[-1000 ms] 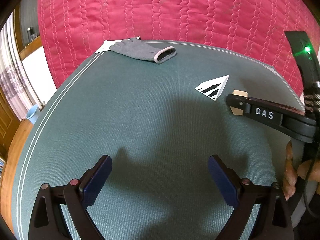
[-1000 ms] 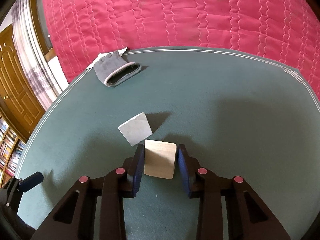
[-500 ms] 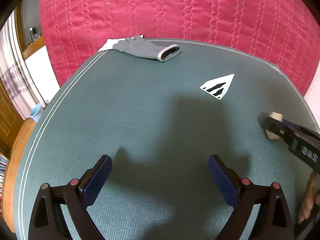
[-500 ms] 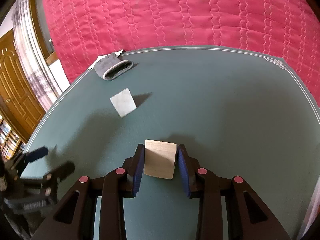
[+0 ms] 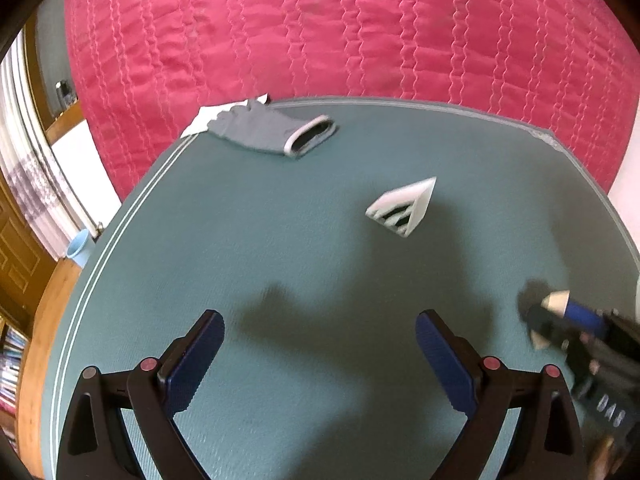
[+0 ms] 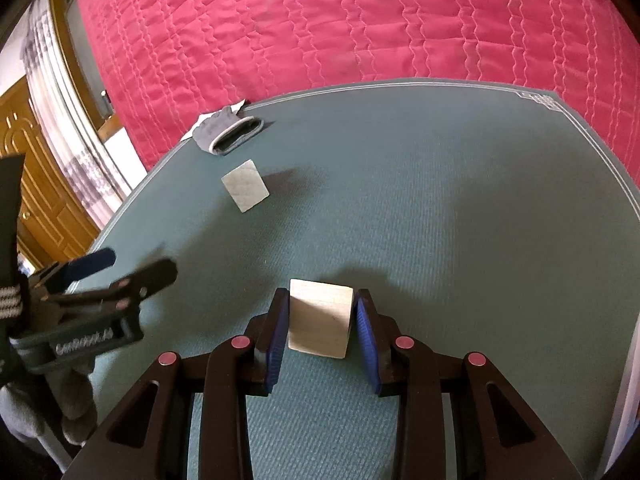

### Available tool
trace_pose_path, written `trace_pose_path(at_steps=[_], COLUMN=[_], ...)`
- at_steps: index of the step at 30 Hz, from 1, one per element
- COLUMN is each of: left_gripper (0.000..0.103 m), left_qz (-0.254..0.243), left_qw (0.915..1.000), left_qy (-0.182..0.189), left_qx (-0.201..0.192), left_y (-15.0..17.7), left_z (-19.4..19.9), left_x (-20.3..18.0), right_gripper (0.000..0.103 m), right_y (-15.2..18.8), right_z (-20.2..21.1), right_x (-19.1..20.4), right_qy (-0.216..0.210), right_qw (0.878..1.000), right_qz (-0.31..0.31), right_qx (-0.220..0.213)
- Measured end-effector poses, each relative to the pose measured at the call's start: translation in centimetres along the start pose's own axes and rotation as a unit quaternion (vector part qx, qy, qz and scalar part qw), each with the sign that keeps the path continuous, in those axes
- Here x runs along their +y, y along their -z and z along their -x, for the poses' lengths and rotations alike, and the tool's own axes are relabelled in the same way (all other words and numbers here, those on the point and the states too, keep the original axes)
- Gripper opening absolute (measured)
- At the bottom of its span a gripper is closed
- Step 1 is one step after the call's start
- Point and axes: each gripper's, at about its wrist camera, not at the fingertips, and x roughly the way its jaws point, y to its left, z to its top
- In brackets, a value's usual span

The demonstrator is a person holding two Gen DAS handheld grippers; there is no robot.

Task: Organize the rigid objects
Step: 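Grasp the white black-striped triangle with the left gripper while the right holds the cube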

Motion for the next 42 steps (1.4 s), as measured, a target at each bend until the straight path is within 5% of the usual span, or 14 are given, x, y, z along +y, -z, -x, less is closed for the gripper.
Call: trace_pose_path(at_steps=[10,22,42], left_gripper=[0.099,0.099,0.102], left_qz=[0.026,0.048,0.069], left_qw=[0.9992,0.9988,0.9973], left_qy=[0.028,-0.008,-0.024], left_qx=[-0.010,0.004,0.011], left_y=[-3.8,-6.0,-4.4], left_z=[-2.2,-6.1,-6.1], left_x=[-2.5,-4.3,-0.3], right_gripper=[0.034,0.034,0.034], right_y=[0.1,0.2,0.2], right_z=[0.0,0.1,0.0], right_x=[-0.4,-0.5,-0.5], right_qy=[-0.009,-0.012,-0.012], right_qw=[1.000,1.000,1.000], right_qz=[-0.015,-0.019,-0.020], right_qx=[-0.003,-0.004,-0.003])
